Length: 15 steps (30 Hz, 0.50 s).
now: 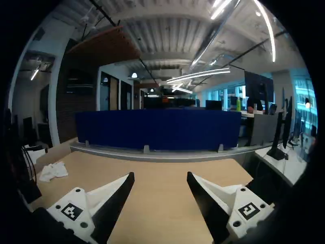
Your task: Fold towel
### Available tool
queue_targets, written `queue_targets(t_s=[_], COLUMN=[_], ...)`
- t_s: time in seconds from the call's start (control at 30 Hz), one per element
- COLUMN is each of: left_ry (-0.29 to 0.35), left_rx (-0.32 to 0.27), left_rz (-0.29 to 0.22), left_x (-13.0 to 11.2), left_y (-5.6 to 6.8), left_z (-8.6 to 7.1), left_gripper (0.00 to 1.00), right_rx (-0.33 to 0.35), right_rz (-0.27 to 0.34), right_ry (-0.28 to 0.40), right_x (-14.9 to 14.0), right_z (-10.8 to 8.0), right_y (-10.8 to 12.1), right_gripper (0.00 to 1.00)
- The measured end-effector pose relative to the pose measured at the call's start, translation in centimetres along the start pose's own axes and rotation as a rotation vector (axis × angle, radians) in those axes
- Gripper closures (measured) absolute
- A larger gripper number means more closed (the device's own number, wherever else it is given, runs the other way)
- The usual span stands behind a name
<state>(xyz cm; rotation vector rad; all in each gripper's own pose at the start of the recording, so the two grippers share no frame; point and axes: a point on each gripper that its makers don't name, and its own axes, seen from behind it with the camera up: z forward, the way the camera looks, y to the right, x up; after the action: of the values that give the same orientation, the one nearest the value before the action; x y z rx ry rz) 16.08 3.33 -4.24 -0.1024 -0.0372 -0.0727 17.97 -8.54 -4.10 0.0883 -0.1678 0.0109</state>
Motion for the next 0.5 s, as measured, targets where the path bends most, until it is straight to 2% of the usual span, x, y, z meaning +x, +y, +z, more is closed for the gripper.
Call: queue_targets(t_s=[0.27,0.37,0.5], left_ry=[0.037,0.044,0.063], left_rx=[0.043,0.054,0.061], left_rz=[0.025,0.048,0.080], left_x=[-0.8,-1.8,-3.0], left_y=[-1.5,-1.7,-1.9], left_z=[0.7,0.8,0.9], left_gripper=[0.07,0.07,0.07], right_rx=[0.040,0.043,0.042], right_rz=[0.076,0.080,0.046], right_ry=[-0.032,-0.040,-0.054], right_x=[0.1,0.0,-0.6], right_z=[1.3,2.0,3.1], right_y=[-0.7,-0.6,-0.8], right_gripper=[0.00,0.00,0.00])
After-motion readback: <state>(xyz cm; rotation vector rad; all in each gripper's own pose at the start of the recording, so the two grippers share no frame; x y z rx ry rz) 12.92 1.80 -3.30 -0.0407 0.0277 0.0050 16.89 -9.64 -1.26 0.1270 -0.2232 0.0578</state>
